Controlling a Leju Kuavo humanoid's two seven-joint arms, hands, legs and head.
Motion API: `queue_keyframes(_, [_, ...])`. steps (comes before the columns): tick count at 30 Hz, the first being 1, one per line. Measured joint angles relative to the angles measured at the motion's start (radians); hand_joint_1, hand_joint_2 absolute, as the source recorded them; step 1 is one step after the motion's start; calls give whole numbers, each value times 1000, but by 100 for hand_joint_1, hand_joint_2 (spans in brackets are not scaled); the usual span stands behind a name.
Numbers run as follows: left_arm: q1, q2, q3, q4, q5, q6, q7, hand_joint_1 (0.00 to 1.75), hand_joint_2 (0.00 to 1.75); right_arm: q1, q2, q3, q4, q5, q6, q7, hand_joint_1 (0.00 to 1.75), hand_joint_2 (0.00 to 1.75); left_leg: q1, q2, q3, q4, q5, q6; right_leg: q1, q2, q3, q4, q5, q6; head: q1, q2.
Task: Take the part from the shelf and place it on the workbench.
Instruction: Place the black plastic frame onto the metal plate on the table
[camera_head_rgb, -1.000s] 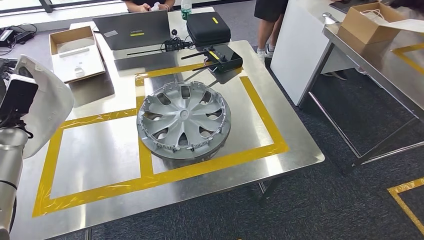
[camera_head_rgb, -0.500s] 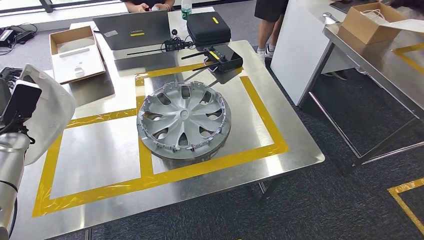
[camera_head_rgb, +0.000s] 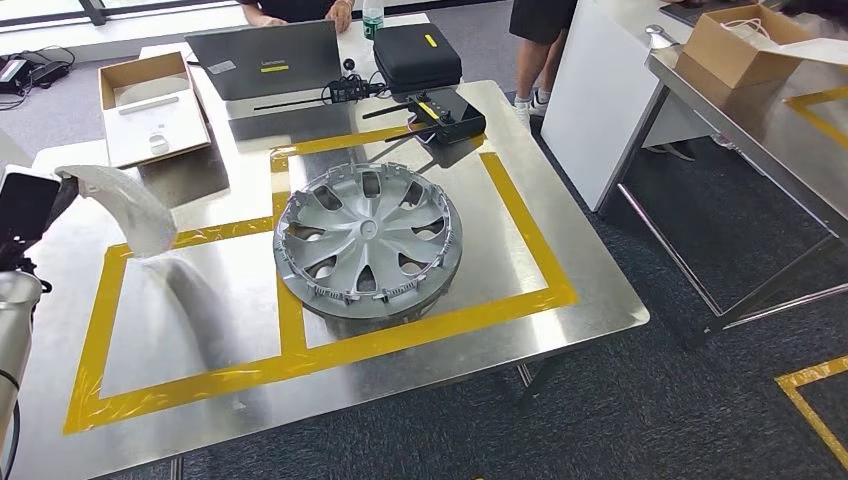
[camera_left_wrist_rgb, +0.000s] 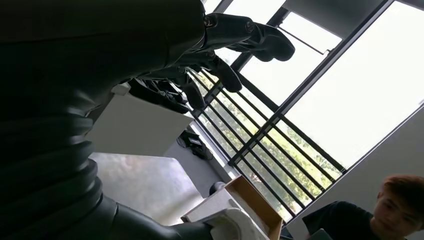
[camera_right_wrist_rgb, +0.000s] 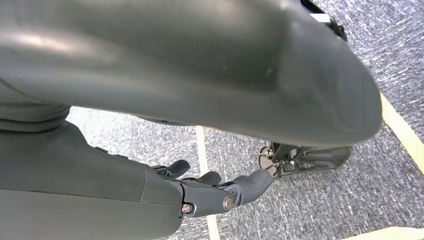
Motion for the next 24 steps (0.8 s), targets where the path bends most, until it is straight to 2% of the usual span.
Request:
queue_keyframes(4, [2, 2, 0, 0, 2, 2, -6, 0, 0, 0, 0, 0, 0, 0, -2, 2, 0, 0, 0, 0, 0, 0, 0, 0, 0, 0, 0, 0, 0, 0, 0, 0])
queue_keyframes(24, [3, -29, 0, -14, -12, 26, 6, 0, 0, -2, 0, 0, 0, -3, -9, 2, 0, 0, 0, 0, 1, 0, 0, 0, 0, 0, 0, 0, 0, 0, 0, 0])
